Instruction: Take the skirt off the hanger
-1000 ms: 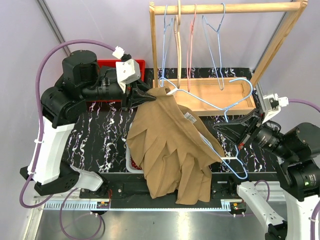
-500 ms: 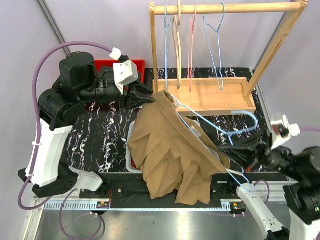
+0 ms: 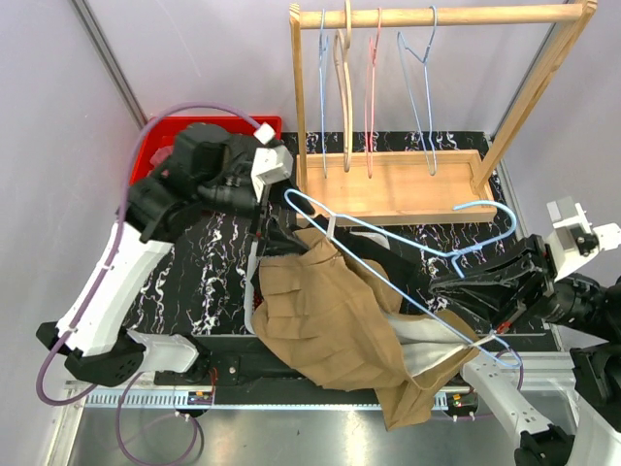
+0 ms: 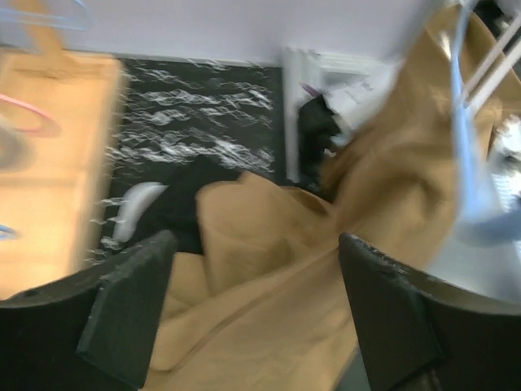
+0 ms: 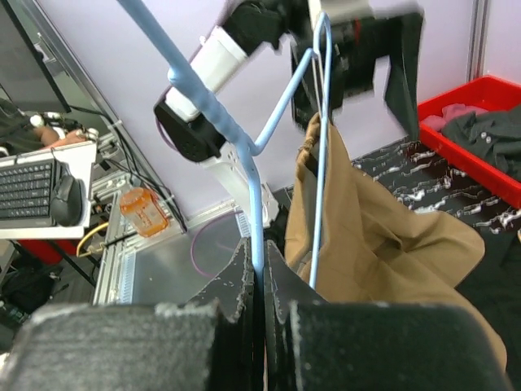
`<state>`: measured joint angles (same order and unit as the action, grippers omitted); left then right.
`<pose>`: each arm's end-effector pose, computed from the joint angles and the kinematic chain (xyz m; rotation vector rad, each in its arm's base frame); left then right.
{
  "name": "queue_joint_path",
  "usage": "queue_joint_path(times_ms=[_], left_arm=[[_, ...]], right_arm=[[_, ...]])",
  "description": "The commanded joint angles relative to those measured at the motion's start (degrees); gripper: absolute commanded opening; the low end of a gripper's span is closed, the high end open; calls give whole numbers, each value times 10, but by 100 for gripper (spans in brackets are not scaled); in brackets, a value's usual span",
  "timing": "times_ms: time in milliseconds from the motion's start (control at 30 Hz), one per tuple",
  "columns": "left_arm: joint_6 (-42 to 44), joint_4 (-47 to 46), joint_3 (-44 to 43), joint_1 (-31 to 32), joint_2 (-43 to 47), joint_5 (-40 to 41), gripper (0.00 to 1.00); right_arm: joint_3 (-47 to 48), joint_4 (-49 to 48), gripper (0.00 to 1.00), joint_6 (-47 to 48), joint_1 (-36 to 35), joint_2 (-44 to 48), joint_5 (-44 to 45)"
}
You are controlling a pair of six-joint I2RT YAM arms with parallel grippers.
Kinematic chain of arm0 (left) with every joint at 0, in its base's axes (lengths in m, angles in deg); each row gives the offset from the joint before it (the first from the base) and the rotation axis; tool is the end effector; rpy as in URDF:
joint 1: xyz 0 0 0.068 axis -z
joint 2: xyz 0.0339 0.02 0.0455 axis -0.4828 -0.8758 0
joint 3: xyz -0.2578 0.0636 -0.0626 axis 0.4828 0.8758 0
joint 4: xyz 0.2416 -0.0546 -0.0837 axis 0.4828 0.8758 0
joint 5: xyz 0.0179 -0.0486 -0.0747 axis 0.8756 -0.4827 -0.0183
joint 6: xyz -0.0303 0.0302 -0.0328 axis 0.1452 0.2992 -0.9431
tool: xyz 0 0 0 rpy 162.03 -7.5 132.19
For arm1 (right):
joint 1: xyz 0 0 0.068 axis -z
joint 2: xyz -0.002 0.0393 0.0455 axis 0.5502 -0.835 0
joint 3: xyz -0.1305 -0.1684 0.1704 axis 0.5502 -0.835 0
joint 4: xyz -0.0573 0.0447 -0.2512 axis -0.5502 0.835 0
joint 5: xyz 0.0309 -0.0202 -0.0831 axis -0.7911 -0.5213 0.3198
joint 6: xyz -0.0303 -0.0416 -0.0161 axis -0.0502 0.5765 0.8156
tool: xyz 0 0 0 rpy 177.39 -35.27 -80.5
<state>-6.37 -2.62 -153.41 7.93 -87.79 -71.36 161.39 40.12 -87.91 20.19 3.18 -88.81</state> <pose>0.1517 -0.1485 0.5124 1.3525 1.4439 -1.1500 -0.0189 0.0268 0.5336 -0.7525 1.3539 1.2276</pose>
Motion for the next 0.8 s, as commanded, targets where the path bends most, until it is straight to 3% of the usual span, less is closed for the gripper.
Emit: queue_joint_path(times_ms=[0, 67, 300, 433, 600, 767], left_arm=[[-29, -47, 85, -2, 21, -194, 88], [-23, -48, 102, -1, 26, -260, 88], [-4, -32, 106, -1, 26, -330, 88], [94, 57, 74, -16, 25, -330, 87], [111, 61, 104, -28, 32, -349, 87], [151, 70, 154, -44, 54, -296, 87]], right_arm=[[64, -70, 0, -15, -3, -38, -2], [80, -70, 0, -11, -4, -46, -2], [84, -93, 0, -21, -3, -61, -4], [89, -87, 0, -20, -3, -62, -2], [99, -86, 0, -21, -3, -63, -2], [127, -88, 0, -28, -3, -68, -2]])
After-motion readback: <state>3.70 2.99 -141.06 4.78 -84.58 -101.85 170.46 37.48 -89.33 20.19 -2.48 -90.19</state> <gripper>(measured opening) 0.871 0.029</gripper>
